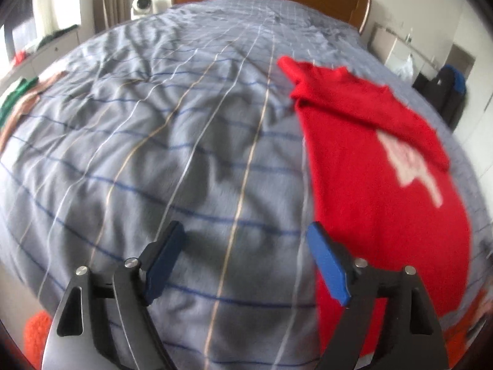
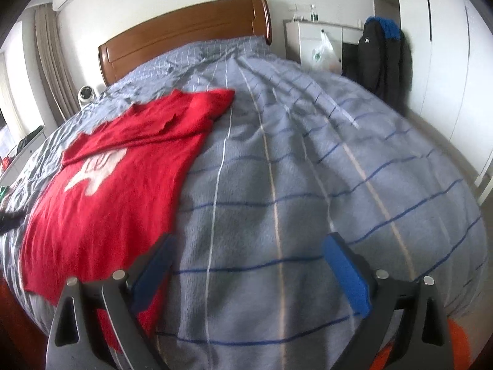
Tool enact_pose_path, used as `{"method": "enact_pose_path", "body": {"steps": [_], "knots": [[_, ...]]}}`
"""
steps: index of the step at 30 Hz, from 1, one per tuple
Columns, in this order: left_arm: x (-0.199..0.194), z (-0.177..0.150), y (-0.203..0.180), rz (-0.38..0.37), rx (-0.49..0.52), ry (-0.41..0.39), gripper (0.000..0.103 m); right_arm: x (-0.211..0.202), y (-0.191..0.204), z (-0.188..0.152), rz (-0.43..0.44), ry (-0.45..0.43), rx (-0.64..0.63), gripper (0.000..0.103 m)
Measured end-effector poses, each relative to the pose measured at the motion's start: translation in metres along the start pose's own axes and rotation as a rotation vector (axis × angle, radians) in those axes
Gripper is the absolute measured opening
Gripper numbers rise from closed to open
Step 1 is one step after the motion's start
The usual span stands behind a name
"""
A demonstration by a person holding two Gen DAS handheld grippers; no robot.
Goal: Fold small clothes
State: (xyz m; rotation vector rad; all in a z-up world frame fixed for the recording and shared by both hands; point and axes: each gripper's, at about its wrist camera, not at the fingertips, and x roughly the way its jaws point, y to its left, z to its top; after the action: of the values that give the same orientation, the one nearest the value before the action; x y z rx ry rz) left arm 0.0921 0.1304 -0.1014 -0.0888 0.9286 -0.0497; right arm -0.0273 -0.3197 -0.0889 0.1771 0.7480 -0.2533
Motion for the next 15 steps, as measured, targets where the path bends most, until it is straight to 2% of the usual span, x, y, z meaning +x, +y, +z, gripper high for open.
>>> {"method": "enact_pose_path", "body": {"steps": [2,7,9,11,15], "knots": [[0.006,-0.005,0.000,0.034,0.008,-0.004,0.084,0.001,-0.001,0.009,-0.023,-0.015,-0.024,0.095],[0.008,-0.009,0.002,0.051,0.028,-0.018,0.089,0.013,-0.013,0.023,-0.134,-0.059,-0.071,0.095],[0.010,-0.012,0.002,0.061,0.037,-0.016,0.091,0.030,-0.022,0.017,-0.151,0.009,-0.040,0.095],[0.011,-0.014,0.001,0.068,0.036,-0.017,0.093,0.048,-0.027,0.008,-0.123,0.098,-0.013,0.097],[0.013,-0.016,0.000,0.081,0.041,-0.013,0.095,0.052,-0.026,0.007,-0.129,0.093,-0.017,0.101]]}}
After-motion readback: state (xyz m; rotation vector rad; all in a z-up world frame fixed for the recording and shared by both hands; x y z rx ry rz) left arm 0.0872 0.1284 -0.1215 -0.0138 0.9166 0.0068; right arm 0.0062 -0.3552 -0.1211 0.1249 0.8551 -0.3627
